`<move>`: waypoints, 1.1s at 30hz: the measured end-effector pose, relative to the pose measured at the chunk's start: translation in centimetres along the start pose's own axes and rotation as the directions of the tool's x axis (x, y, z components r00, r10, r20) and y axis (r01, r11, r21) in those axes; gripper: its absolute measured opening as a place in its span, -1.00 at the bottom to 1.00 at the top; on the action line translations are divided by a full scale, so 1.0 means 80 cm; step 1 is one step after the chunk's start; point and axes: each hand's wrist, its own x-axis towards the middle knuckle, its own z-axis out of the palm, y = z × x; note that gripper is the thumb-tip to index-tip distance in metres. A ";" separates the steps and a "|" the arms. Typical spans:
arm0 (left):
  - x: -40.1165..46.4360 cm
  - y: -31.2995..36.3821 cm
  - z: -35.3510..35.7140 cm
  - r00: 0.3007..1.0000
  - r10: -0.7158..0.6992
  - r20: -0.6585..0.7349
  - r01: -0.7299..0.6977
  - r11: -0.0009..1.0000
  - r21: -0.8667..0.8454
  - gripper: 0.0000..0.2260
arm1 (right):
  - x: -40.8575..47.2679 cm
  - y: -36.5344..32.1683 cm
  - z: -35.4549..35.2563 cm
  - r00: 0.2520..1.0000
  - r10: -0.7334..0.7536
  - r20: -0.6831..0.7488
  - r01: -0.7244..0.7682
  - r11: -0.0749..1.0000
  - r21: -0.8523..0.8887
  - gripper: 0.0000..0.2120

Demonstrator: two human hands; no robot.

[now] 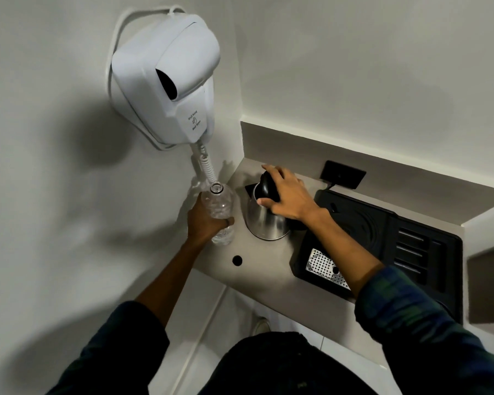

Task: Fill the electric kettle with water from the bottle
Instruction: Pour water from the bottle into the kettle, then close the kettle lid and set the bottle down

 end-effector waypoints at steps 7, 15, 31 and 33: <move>-0.026 -0.031 0.006 0.997 -0.047 -0.057 0.040 0.992 -0.121 -0.22 | 0.018 -0.011 0.023 0.989 0.070 0.127 -0.046 0.981 -0.186 -0.19; -0.040 -0.054 0.040 0.976 -0.206 0.066 0.205 0.979 0.010 -0.34 | 0.009 -0.015 0.046 0.984 0.129 0.126 -0.090 0.957 -0.276 -0.24; -0.091 -0.065 0.088 0.948 -0.057 0.313 -0.094 0.890 0.447 -0.68 | -0.090 0.022 0.088 0.982 0.107 -0.158 -0.154 0.934 -0.322 -0.31; -0.094 -0.059 0.091 0.938 0.000 0.347 -0.168 0.874 0.455 -0.64 | -0.093 0.021 0.088 0.980 0.110 -0.163 -0.157 0.937 -0.313 -0.31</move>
